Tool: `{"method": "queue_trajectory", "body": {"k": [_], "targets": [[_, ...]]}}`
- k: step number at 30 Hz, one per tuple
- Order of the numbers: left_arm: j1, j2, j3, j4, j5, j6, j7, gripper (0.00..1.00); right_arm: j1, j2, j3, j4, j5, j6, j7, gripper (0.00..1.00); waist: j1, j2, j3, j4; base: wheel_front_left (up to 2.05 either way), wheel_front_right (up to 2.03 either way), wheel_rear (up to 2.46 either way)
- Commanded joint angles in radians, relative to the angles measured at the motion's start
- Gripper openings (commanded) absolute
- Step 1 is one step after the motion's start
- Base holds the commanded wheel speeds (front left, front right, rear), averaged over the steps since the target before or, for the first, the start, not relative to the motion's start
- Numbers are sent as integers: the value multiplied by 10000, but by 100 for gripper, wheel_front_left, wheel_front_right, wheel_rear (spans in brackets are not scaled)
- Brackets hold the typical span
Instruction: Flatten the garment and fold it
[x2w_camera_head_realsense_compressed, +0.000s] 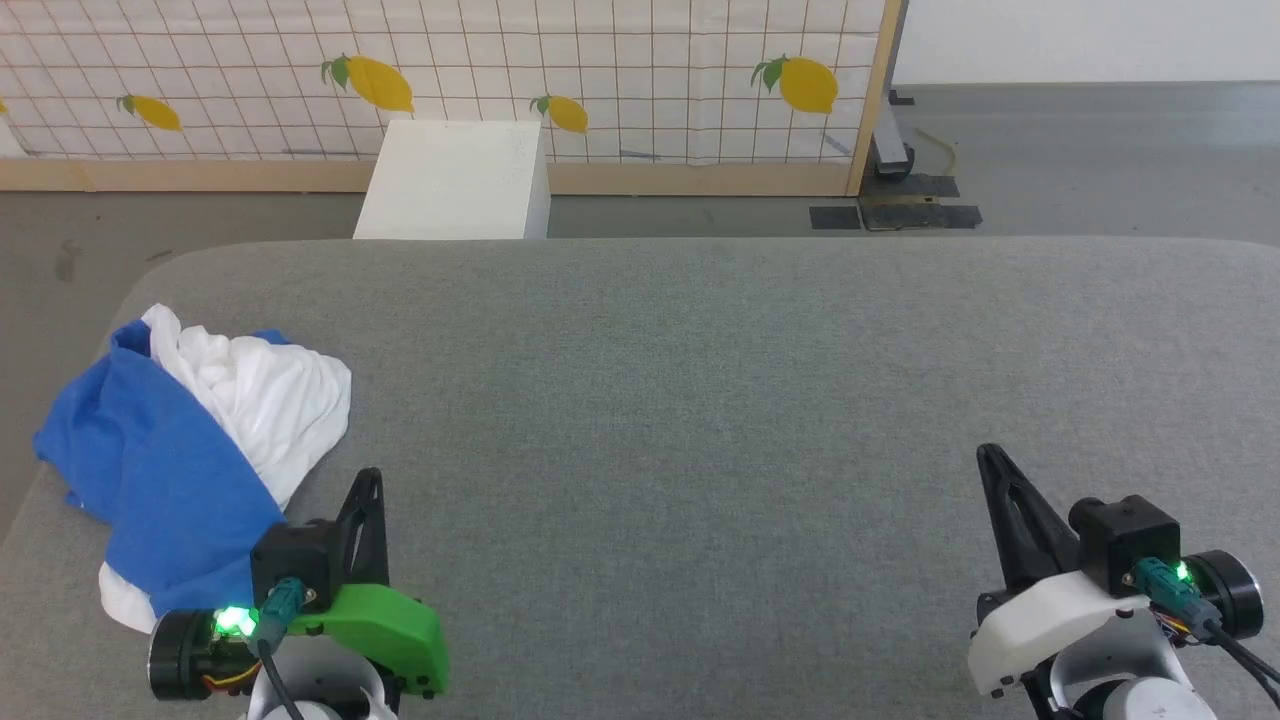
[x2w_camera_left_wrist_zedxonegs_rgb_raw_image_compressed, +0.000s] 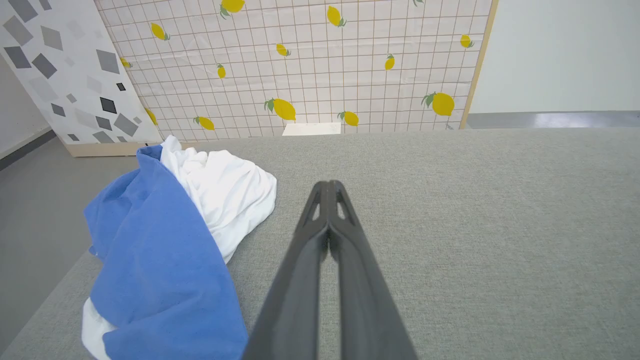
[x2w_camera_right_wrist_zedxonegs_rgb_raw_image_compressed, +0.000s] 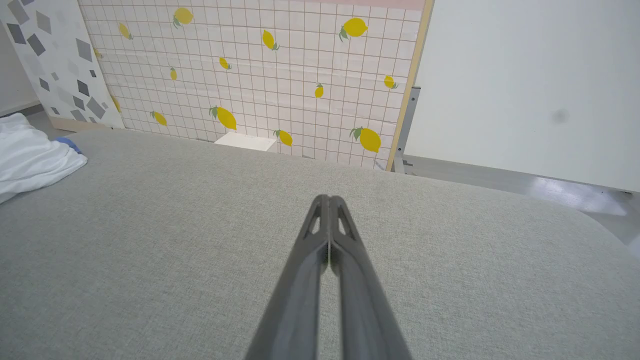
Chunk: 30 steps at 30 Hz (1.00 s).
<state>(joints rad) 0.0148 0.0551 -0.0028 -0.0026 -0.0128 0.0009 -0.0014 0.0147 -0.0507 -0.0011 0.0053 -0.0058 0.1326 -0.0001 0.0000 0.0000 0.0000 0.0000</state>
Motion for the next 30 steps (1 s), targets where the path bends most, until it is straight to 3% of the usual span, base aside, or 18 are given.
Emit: {"method": "queue_trajectory", "body": {"k": [1, 19, 30], "targets": [[0, 0, -2, 0, -1, 1, -1, 100, 0, 0, -1, 1, 2, 0, -1, 100, 0, 0, 0, 0, 0, 0, 0], [-53, -4, -137, 227, -300, 169, -291, 100, 2, 1, -90, 363, 406, -2, -293, 100, 0, 0, 7, 112, 0, 0, 0], [12, -8, -105, 252, -458, 329, -518, 100, 3, 1, -66, 618, 696, -4, -521, 100, 0, 0, -53, 672, 0, 0, 0]]}}
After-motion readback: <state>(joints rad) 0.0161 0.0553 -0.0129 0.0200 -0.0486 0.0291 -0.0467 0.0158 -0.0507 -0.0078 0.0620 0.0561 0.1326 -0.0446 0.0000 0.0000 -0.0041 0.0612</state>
